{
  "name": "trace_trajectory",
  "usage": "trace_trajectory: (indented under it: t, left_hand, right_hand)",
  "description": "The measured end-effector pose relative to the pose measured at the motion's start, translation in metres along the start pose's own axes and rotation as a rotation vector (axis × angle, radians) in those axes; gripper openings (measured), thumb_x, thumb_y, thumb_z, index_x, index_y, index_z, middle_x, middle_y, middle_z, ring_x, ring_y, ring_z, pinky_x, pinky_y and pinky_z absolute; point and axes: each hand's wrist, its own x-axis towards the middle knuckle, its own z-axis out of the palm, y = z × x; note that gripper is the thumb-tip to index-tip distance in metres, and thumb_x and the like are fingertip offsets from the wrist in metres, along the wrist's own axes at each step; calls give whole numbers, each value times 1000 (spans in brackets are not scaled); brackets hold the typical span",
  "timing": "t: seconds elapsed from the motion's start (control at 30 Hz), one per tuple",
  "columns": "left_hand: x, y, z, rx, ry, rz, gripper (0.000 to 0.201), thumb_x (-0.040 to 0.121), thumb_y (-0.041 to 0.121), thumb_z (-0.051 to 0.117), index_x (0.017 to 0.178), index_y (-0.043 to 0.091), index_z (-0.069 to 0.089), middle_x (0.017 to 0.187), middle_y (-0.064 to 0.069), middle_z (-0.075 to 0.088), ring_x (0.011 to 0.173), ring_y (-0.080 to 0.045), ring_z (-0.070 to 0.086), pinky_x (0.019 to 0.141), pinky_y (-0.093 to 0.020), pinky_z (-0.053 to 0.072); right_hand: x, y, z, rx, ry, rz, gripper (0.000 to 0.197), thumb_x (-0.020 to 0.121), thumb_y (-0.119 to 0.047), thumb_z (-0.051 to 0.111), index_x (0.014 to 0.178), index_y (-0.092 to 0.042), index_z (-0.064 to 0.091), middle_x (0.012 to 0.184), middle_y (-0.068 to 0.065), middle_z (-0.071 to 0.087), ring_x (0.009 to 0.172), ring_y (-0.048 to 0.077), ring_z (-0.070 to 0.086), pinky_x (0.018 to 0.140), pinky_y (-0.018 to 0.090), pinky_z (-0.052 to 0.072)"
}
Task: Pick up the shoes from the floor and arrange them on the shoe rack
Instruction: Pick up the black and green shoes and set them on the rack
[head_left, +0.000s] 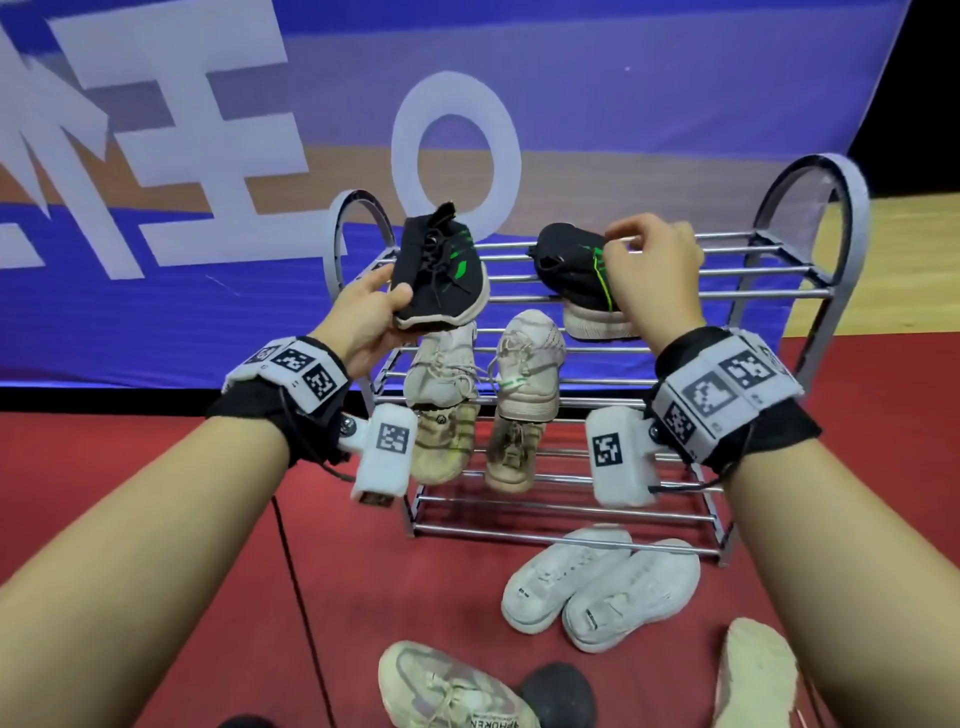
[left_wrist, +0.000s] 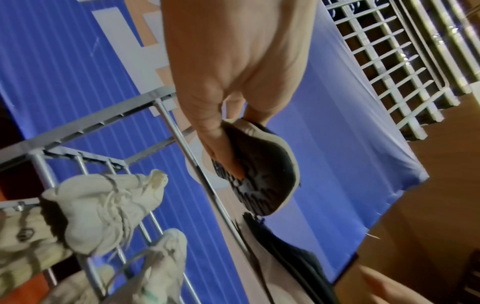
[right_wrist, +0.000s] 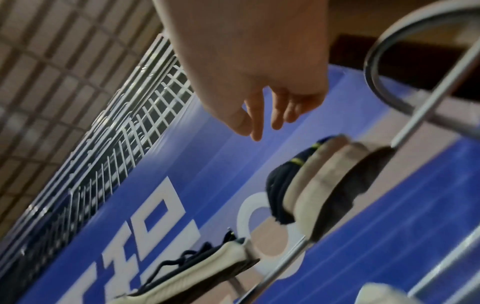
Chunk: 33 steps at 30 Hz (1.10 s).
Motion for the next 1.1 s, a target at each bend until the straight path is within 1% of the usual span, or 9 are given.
trace_trajectory:
  t: [0.1,0.23,0.4,0.47,0.53,0.67,0.77,0.97,1.1]
  left_hand:
    - [24,4,-8,12,0,25,35,100,0,32,128,9,51,121,-15,59,88,-21,66,75,-42,57]
    - [48,3,-15,-10,47,-26,27,102,5,32,100,19,56,92,-6,67,60,-10,69,51,-29,58]
    - [57,-14,-15,290,158,-14,24,99,31,40,86,20,58,95,-6,60,74,-15,59,51,-21,53]
    - [57,-17,-12,252,149,-23,30,94,45,47,96,18,60,89,1,64,78,-13,60,61,-26,50]
    - [58,-21,-7,202,115,-43,42,88,47,57,113,14,57,92,2,66,76,-10,60,55,-25,50]
    - [57,-25,2,-128,118,-129,3,94,10,54,93,9,57,88,-5,61,79,-15,58,53,-22,56]
    - [61,-28,-4,-319,146,-94,15,95,-5,42,104,0,52,96,-12,60,84,-20,60,61,-28,59]
    - [79,-26,-11,-270,68,12,32,97,2,45,128,-3,46,121,-17,59,95,-21,63,67,-27,60]
    - [87,-39,-8,-194,15,20,40,98,2,43,137,2,40,135,-17,53,104,-25,61,76,-30,59]
  right_hand:
    - [3,12,0,-134,-90,168,46,90,-32,49,133,-16,42,139,18,33,129,40,28,105,44,29]
    - [1,30,16,69,-176,362,67,89,-40,50,144,-14,21,141,22,28,124,42,40,103,46,39]
    - [11,42,25,507,-118,463,34,91,-19,38,123,-10,46,119,17,56,99,33,59,68,43,57]
    - [16,42,31,585,-55,445,26,89,-13,35,107,-9,53,107,17,59,96,36,60,77,52,56]
    - [19,40,42,572,-28,396,29,83,-23,35,102,-9,54,106,16,62,101,40,60,87,58,50]
    - [30,45,79,561,-39,314,32,71,-40,32,91,-23,51,109,16,61,116,37,49,94,58,44]
    - [24,29,86,588,-50,280,40,76,-40,34,105,-18,53,118,19,57,123,39,44,97,58,43]
    - [21,23,98,548,-98,249,51,91,-32,35,131,-1,43,141,22,37,117,32,49,100,47,43]
    - [26,37,105,468,-102,199,14,97,-25,34,105,-15,39,137,15,40,107,17,39,87,33,34]
